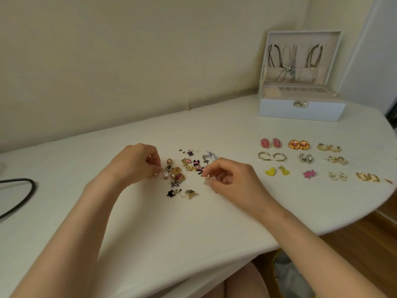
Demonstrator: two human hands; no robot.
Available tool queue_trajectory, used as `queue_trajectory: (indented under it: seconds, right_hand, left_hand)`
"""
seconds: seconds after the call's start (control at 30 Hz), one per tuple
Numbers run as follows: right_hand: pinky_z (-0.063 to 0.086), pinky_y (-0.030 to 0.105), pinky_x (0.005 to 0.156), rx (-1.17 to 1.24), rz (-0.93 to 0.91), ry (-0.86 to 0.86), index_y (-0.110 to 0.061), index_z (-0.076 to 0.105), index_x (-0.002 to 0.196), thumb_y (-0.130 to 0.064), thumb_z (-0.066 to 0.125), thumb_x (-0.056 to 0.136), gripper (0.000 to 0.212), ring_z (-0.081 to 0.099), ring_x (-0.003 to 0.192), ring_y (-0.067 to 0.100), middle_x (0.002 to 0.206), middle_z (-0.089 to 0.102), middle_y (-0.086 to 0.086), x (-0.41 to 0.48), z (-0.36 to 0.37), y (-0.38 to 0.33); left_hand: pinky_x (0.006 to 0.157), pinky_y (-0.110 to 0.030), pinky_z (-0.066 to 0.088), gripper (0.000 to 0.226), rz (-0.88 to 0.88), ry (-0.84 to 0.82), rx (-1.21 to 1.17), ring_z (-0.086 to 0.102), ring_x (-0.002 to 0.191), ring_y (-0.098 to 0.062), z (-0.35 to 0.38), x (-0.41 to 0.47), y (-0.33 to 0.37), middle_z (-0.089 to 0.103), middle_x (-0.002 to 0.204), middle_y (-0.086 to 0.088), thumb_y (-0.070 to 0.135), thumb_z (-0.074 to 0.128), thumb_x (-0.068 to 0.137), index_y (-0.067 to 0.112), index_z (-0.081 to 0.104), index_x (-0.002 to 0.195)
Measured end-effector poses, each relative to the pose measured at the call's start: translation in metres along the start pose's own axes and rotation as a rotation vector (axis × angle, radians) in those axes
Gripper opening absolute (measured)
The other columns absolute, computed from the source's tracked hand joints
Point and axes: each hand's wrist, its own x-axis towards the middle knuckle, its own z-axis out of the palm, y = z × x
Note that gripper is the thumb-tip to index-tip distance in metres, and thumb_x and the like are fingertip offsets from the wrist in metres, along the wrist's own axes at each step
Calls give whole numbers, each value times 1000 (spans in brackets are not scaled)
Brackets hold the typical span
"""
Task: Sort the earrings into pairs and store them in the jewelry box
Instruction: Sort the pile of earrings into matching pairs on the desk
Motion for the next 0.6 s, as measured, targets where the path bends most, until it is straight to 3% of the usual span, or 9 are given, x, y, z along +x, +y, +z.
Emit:
queue_trajectory:
  seconds: [0.13, 0.23, 0.37, 0.5, 0.6]
  right_hand:
    - [50, 29, 69, 27, 45, 19, -20, 66, 77, -3, 72, 76, 18, 53, 68, 11, 74, 61, -6, -1, 0, -1]
    - [48, 22, 67, 12, 58, 32, -19, 63, 75, -5, 73, 76, 17, 52, 64, 3, 75, 64, -7, -3, 0, -4]
    - [46, 17, 65, -35, 62, 44, -18, 59, 74, -7, 72, 77, 17, 54, 61, 3, 83, 67, -1, -3, -1, -5]
    - [42, 11, 60, -51, 60, 72, -20, 56, 69, -4, 71, 77, 24, 52, 59, 2, 74, 64, -5, -4, 0, -6]
    - [39, 9, 58, -56, 66, 141, -21, 54, 66, 0, 70, 76, 28, 49, 58, 2, 67, 60, -9, -4, -2, -3]
  left_hand:
    - [65, -26, 38, 24, -60, 76, 17, 52, 75, -18, 0, 4, -9, 60, 82, 2, 7, 65, 81, 26, 57, 70]
    - [58, -24, 37, 23, -43, 55, -18, 51, 69, -11, 3, 5, -7, 58, 78, 6, 7, 64, 82, 26, 58, 71]
    - [53, -23, 35, 5, 24, 65, -70, 50, 64, -8, 6, 4, -1, 58, 79, 7, 14, 67, 82, 16, 63, 84]
    - [64, -26, 39, 15, 63, 49, -107, 49, 72, -11, 14, 4, 5, 58, 84, 9, 24, 72, 78, 21, 61, 87]
    - [59, -21, 35, 16, 51, 34, -109, 47, 70, -9, 18, 4, 4, 54, 79, 11, 25, 72, 77, 21, 59, 84]
